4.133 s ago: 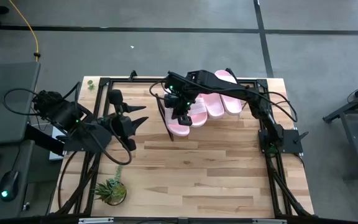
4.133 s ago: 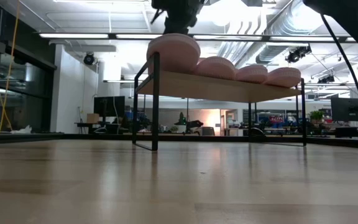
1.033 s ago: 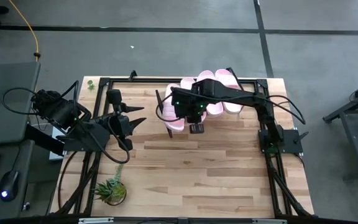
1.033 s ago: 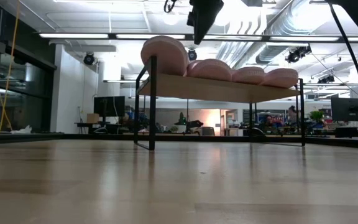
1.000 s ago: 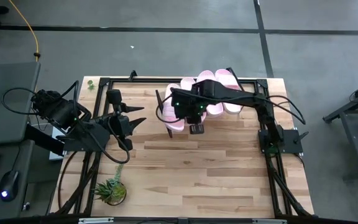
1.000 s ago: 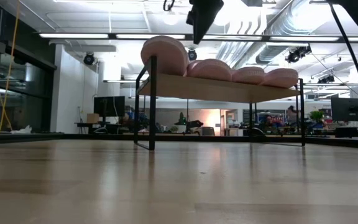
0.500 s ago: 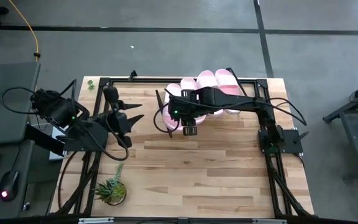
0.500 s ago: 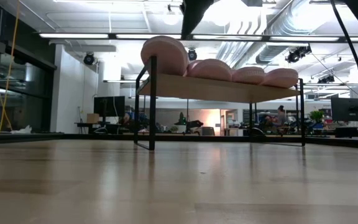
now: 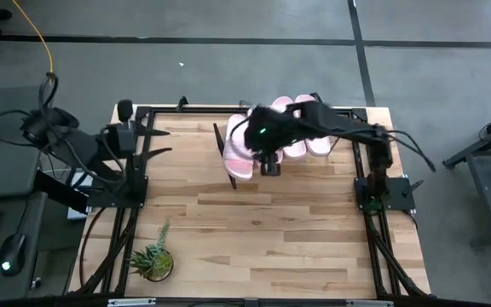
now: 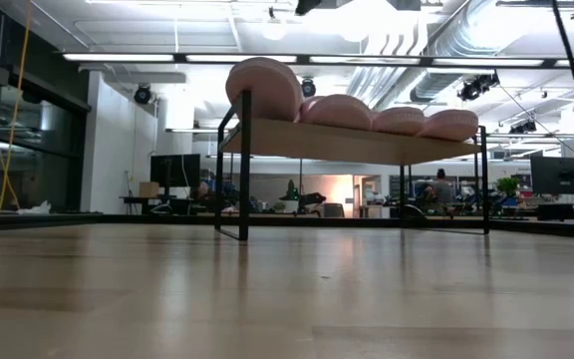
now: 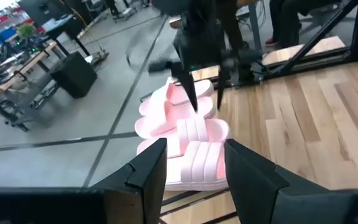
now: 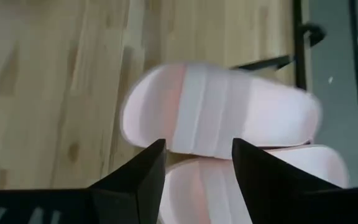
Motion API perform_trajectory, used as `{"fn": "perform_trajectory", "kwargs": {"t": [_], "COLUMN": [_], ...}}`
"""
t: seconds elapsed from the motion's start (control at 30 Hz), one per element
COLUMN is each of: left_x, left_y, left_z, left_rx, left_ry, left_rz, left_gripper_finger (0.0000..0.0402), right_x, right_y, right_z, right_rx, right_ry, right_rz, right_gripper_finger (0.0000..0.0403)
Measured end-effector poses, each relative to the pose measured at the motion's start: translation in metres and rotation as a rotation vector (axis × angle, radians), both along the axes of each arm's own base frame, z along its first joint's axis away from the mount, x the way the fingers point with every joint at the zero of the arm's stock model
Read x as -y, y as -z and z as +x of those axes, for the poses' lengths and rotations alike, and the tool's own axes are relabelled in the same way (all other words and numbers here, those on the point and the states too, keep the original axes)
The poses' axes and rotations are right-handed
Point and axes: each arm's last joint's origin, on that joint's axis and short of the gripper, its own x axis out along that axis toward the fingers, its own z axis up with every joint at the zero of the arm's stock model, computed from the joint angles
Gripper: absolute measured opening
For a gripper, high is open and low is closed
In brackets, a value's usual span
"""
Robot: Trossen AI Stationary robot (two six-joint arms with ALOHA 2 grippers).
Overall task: Pick and place slides into the shelf
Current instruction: Return to Home Position
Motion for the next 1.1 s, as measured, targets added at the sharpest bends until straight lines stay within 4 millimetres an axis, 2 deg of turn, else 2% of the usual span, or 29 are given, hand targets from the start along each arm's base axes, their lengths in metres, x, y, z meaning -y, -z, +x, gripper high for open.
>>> {"fn": "perform_trajectory", "kwargs": {"t": [0.2,0.3,0.43,0.57,0.8,1.1], "left_x": [-0.007,-0.010,-0.013,-0.017,-0.021,-0.024], "left_y": [0.014,0.024,0.042,0.058,0.075,0.087], "left_z": [-0.014,-0.020,-0.028,-0.036,-0.046,-0.051], "left_rx": [0.050,0.098,0.167,0.221,0.258,0.286], "left_ry": [0.022,0.041,0.065,0.071,0.100,0.092], "left_rz": [0.008,0.005,-0.001,-0.001,-0.018,-0.034], "left_gripper_finger": [0.0144,0.0144,0.0144,0.0144,0.0144,0.0144], "right_x": [0.008,0.010,0.013,0.017,0.025,0.022], "right_y": [-0.039,-0.052,-0.058,-0.054,-0.028,-0.006], "right_z": [-0.037,-0.053,-0.071,-0.086,-0.113,-0.161], "right_rx": [0.152,0.210,0.252,0.283,0.355,0.495], "right_ry": [-0.058,-0.086,-0.109,-0.095,-0.098,-0.111], "right_rz": [0.054,0.071,0.098,0.096,0.128,0.114], "right_gripper_finger": [0.0177,0.0177,0.0177,0.0177,0.0177,0.0177]}}
